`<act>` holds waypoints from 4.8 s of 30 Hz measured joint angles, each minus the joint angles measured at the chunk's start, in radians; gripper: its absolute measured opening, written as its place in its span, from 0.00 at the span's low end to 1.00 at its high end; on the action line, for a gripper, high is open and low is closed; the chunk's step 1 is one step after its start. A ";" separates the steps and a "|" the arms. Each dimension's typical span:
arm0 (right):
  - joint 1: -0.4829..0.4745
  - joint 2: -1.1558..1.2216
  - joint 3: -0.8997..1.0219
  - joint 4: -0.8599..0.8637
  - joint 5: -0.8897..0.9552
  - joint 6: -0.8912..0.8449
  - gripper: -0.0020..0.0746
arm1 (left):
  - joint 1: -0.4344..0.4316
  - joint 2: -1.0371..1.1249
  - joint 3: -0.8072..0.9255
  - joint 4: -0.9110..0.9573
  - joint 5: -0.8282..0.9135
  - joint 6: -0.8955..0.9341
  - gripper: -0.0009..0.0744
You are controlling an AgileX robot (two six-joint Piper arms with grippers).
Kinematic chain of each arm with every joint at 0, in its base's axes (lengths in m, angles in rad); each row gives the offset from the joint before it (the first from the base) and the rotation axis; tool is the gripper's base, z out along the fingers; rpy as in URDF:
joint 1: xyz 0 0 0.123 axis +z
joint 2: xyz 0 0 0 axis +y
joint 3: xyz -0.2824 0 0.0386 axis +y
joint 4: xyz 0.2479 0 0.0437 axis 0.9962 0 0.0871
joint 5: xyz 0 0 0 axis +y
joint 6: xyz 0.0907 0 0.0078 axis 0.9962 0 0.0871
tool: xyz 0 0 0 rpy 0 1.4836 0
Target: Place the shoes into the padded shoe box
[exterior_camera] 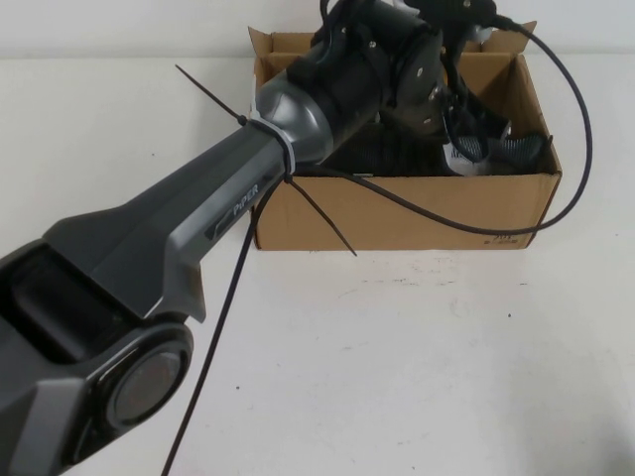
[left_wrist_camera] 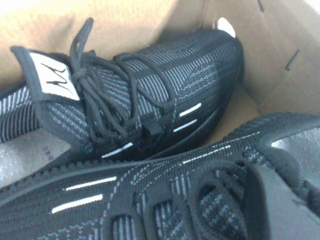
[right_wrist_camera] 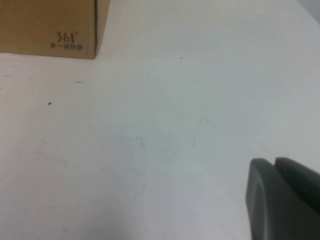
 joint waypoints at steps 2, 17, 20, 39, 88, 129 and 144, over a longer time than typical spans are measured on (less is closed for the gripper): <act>0.000 0.000 0.000 0.000 0.000 0.000 0.02 | 0.000 -0.006 0.000 0.002 0.002 -0.012 0.02; 0.000 0.000 0.000 0.000 0.000 0.000 0.02 | 0.000 -0.029 -0.008 0.025 0.024 -0.090 0.02; 0.000 0.000 0.000 0.000 0.000 0.000 0.02 | 0.006 -0.023 -0.010 0.026 0.041 -0.132 0.02; 0.000 0.000 0.000 0.000 0.000 0.000 0.02 | 0.031 0.055 -0.010 -0.007 0.011 -0.110 0.01; 0.000 0.000 0.000 0.000 0.000 0.000 0.02 | 0.031 -0.902 0.807 0.326 0.083 -0.130 0.01; 0.000 0.000 0.000 0.000 0.000 0.000 0.02 | 0.432 -1.889 2.136 -0.001 -1.183 0.231 0.01; 0.000 0.000 0.000 0.000 0.000 0.000 0.02 | 0.642 -2.316 2.362 -0.101 -0.835 0.248 0.01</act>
